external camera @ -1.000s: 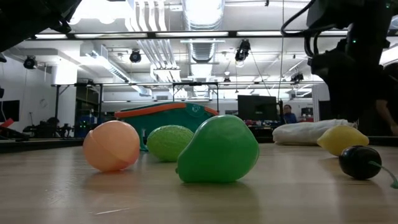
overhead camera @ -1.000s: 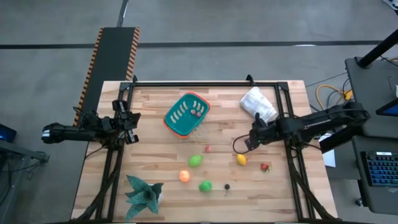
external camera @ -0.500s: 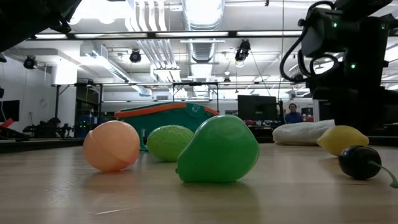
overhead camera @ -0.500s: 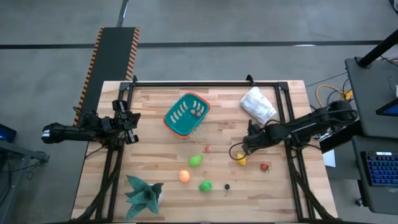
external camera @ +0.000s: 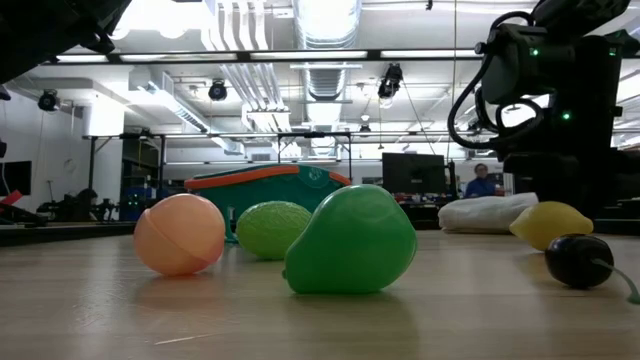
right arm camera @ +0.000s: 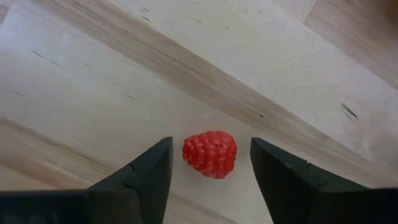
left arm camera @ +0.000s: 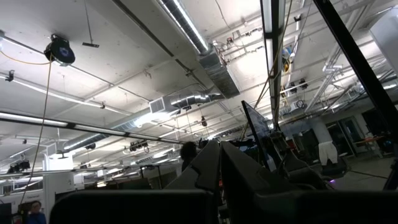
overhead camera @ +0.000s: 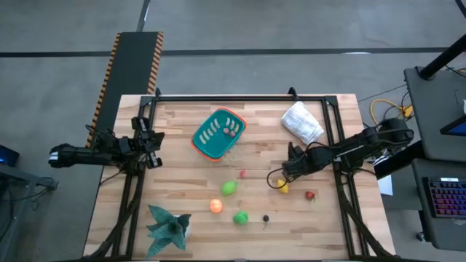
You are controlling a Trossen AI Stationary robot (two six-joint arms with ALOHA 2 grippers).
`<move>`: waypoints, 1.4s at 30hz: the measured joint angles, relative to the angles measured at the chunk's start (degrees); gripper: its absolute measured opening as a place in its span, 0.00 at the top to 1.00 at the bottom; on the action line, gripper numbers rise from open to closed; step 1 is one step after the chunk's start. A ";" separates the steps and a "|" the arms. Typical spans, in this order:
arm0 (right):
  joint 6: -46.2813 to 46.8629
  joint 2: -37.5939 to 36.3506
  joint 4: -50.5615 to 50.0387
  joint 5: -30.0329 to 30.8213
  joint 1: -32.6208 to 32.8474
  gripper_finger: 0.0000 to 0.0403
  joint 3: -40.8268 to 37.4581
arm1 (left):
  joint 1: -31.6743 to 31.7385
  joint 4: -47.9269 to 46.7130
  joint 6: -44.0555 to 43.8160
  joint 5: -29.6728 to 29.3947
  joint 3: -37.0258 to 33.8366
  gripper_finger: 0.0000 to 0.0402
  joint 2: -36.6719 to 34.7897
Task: Pick and placing Produce into tupperware
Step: Put the red raspberry into the blue bin
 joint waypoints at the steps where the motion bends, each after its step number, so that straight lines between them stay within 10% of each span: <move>1: -0.06 -0.11 -0.05 -0.01 0.00 0.51 -0.01 | -0.02 -0.02 0.00 0.00 0.00 1.00 0.00; 12: -1.84 -0.40 -0.17 -0.01 0.00 0.76 0.00 | -0.02 -0.02 0.00 -0.02 0.00 1.00 0.00; 27: -9.00 -3.04 4.53 5.46 -0.01 0.78 2.71 | -0.02 0.00 0.01 -0.02 0.01 1.00 0.00; 36: -33.70 -7.13 39.51 11.26 -3.59 0.79 3.31 | -0.02 -0.01 0.00 -0.02 0.02 1.00 0.00; 42: -45.97 -4.90 57.67 4.43 -10.41 0.79 3.22 | -0.02 0.03 0.00 -0.04 0.02 1.00 0.00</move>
